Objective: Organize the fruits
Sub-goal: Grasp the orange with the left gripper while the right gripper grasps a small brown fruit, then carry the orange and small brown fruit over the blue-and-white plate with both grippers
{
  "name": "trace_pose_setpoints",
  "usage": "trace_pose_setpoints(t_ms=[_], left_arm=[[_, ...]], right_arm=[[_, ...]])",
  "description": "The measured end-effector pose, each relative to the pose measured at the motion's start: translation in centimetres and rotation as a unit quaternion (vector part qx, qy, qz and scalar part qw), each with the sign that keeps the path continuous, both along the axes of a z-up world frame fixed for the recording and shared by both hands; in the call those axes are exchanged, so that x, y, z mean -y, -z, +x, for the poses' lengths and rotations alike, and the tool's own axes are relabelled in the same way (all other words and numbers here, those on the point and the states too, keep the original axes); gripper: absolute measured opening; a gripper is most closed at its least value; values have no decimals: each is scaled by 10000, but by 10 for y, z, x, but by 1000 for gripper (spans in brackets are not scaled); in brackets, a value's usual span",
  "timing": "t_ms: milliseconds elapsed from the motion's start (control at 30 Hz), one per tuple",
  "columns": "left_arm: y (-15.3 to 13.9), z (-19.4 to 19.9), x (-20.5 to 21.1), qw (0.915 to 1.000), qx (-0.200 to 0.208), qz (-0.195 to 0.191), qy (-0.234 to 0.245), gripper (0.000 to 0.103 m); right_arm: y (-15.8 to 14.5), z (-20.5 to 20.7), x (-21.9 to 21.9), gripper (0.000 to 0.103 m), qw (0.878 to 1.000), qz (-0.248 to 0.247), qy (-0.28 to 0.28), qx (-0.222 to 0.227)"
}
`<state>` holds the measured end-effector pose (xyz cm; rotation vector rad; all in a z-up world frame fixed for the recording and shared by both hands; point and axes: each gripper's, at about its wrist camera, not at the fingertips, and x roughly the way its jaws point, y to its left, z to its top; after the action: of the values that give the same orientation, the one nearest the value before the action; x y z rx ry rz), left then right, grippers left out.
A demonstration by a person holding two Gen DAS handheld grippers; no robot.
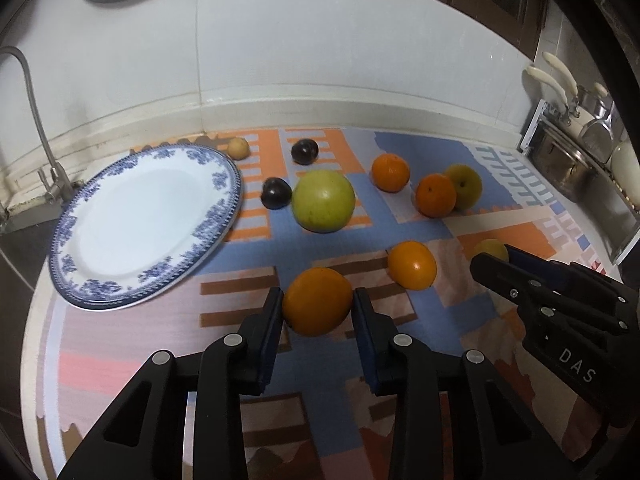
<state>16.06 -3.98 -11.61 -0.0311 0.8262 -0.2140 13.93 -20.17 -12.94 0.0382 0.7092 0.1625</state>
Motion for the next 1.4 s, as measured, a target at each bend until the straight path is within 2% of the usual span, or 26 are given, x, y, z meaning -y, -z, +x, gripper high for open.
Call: trace_pose_setpoints(t_ms=[433, 767, 1200, 1400], left_arm=[[-27, -18, -50, 9986, 365, 162, -357, 34], [-27, -8, -97, 9958, 460, 439, -653, 34], [3, 28, -145, 9946, 169, 600, -832, 34], [14, 41, -153, 9947, 13, 581, -842, 34]], right_arm=[[-31, -8, -64, 29, 9963, 9, -787, 351], [-38, 12, -117, 29, 9894, 189, -1365, 449], [-14, 56, -182, 29, 9830, -98, -1805, 312], [0, 76, -194, 29, 9824, -61, -1868, 30]])
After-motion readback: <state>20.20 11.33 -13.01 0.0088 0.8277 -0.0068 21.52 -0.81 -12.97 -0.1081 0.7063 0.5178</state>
